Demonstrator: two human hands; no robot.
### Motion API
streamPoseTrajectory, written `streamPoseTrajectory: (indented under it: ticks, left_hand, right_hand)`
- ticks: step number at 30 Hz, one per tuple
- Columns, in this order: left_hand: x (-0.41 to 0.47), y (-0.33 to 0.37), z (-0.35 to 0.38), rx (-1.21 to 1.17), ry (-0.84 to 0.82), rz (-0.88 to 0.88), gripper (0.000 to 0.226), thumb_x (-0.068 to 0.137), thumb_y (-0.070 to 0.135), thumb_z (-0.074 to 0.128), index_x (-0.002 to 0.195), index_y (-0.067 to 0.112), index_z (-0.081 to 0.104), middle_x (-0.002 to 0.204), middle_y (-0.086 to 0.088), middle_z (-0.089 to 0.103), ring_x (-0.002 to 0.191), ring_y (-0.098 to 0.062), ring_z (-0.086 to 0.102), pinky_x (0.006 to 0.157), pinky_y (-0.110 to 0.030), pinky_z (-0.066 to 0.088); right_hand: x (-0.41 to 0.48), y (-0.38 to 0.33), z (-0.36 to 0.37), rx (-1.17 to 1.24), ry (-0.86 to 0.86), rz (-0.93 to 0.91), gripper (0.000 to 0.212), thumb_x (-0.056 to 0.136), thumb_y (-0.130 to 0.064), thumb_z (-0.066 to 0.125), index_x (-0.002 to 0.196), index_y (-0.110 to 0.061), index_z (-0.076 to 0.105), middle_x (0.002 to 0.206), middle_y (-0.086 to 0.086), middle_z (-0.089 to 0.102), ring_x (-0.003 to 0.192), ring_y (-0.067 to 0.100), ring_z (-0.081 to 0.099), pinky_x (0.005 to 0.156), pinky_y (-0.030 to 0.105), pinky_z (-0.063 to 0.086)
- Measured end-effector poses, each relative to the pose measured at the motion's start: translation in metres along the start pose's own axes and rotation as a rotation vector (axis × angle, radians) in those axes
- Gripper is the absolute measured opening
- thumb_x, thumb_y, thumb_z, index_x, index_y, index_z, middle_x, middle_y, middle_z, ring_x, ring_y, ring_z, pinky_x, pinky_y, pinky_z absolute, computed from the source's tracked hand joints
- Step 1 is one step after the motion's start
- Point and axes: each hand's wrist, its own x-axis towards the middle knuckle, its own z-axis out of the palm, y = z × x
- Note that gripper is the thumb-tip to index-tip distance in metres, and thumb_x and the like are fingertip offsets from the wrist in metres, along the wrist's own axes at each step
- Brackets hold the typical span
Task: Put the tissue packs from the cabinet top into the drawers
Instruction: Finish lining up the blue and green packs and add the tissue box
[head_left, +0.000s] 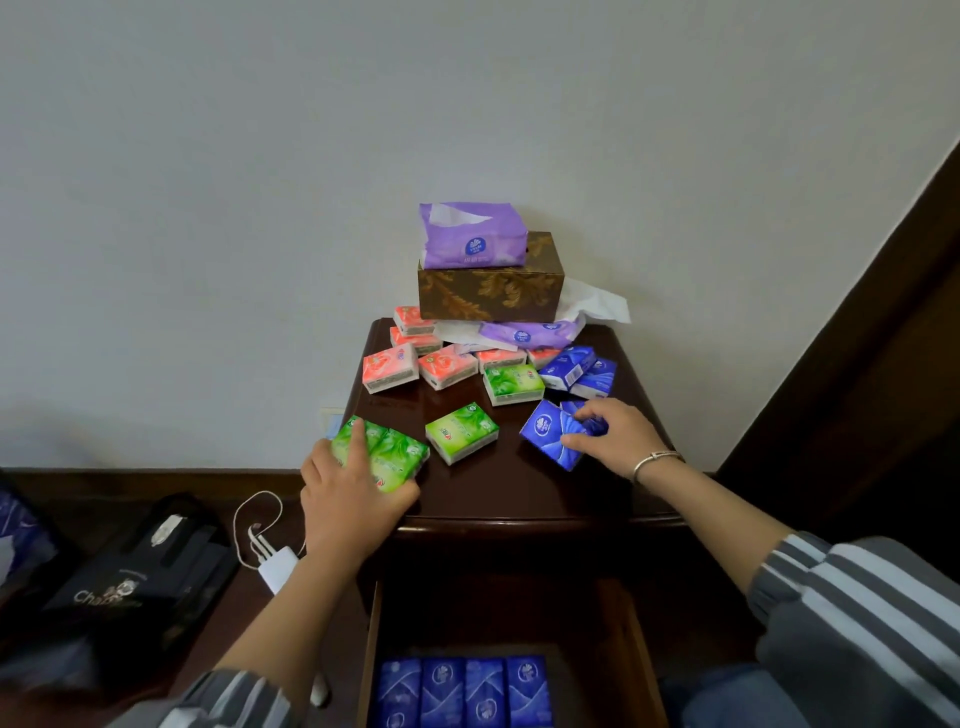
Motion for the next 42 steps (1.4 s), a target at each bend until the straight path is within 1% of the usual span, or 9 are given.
streamPoseTrajectory:
  ticks: [5,10,14,20,24,29,34,37,42]
  left_hand:
    - [0.0,0.0,-0.001,-0.006,0.007,0.006,0.101,0.068,0.062,0.065,0.15,0.024,0.021,0.142,-0.021,0.028,0.13,-0.042,0.027,0.102,-0.052,0.036]
    - [-0.001,0.0,0.0,-0.016,0.014,0.004,0.101,0.067,0.062,0.065,0.15,0.024,0.022,0.142,-0.019,0.028,0.13,-0.041,0.026,0.101,-0.053,0.036]
    - [0.0,-0.001,0.001,-0.008,0.021,0.008,0.1,0.068,0.062,0.065,0.15,0.024,0.022,0.142,-0.019,0.028,0.13,-0.04,0.026,0.101,-0.053,0.037]
    - [0.002,0.001,0.001,-0.024,0.008,0.001,0.101,0.068,0.06,0.067,0.15,0.025,0.02,0.142,-0.019,0.026,0.13,-0.041,0.026,0.103,-0.053,0.035]
    - [-0.003,0.005,-0.003,-0.068,0.023,-0.057,0.102,0.066,0.057,0.07,0.15,0.023,0.022,0.139,-0.022,0.03,0.128,-0.042,0.028,0.104,-0.052,0.033]
    - [-0.016,0.002,-0.009,-0.136,0.066,-0.063,0.105,0.063,0.05,0.075,0.149,0.021,0.023,0.13,-0.024,0.037,0.121,-0.043,0.033,0.101,-0.053,0.035]
    - [-0.049,-0.005,-0.025,-0.221,0.11,-0.02,0.101,0.064,0.041,0.078,0.148,0.023,0.025,0.129,-0.023,0.039,0.12,-0.042,0.034,0.1,-0.05,0.036]
    - [-0.074,-0.009,-0.042,-0.282,0.155,-0.01,0.101,0.061,0.048,0.072,0.148,0.021,0.027,0.128,-0.025,0.043,0.118,-0.04,0.037,0.101,-0.047,0.034]
    - [-0.136,-0.024,-0.042,-0.362,0.107,0.047,0.103,0.059,0.049,0.068,0.149,0.022,0.026,0.125,-0.014,0.047,0.119,-0.024,0.035,0.099,-0.035,0.031]
  right_hand:
    - [0.013,0.003,-0.024,0.336,0.024,0.101,0.021,0.073,-0.019,0.077,0.088,-0.016,0.062,0.094,0.002,0.059,0.085,0.017,0.053,0.07,0.025,0.042]
    - [0.04,0.002,-0.035,0.103,-0.315,0.229,0.023,0.073,-0.024,0.076,0.072,-0.019,0.053,0.089,0.004,0.055,0.083,0.017,0.049,0.064,0.025,0.038]
    - [0.055,0.002,-0.033,0.01,-0.324,0.26,0.03,0.071,-0.028,0.078,0.071,-0.016,0.051,0.095,0.007,0.056,0.081,0.016,0.048,0.061,0.025,0.036]
    - [0.047,0.004,-0.029,0.097,-0.333,0.425,0.082,0.068,-0.037,0.078,0.136,-0.017,0.038,0.132,0.003,0.045,0.107,0.021,0.047,0.081,0.033,0.043]
    - [0.03,0.003,-0.017,0.206,-0.241,0.447,0.065,0.066,-0.035,0.077,0.122,-0.012,0.054,0.116,0.006,0.057,0.092,0.021,0.053,0.058,0.023,0.038]
    - [0.0,0.009,0.001,0.274,0.004,0.343,0.058,0.064,-0.032,0.075,0.112,-0.012,0.049,0.105,0.006,0.061,0.092,0.026,0.061,0.078,0.034,0.051]
    - [-0.05,0.014,-0.002,0.622,0.123,0.332,0.045,0.068,-0.023,0.078,0.102,-0.016,0.048,0.096,0.001,0.06,0.074,0.013,0.06,0.066,0.025,0.05]
    - [-0.096,0.025,-0.01,0.94,-0.048,0.393,0.039,0.075,-0.016,0.075,0.105,-0.016,0.05,0.094,0.0,0.063,0.076,0.011,0.062,0.066,0.027,0.051]
    - [-0.175,0.054,0.023,0.925,-0.365,0.537,0.025,0.078,-0.009,0.07,0.099,-0.015,0.059,0.087,0.006,0.069,0.073,0.017,0.065,0.061,0.027,0.052]
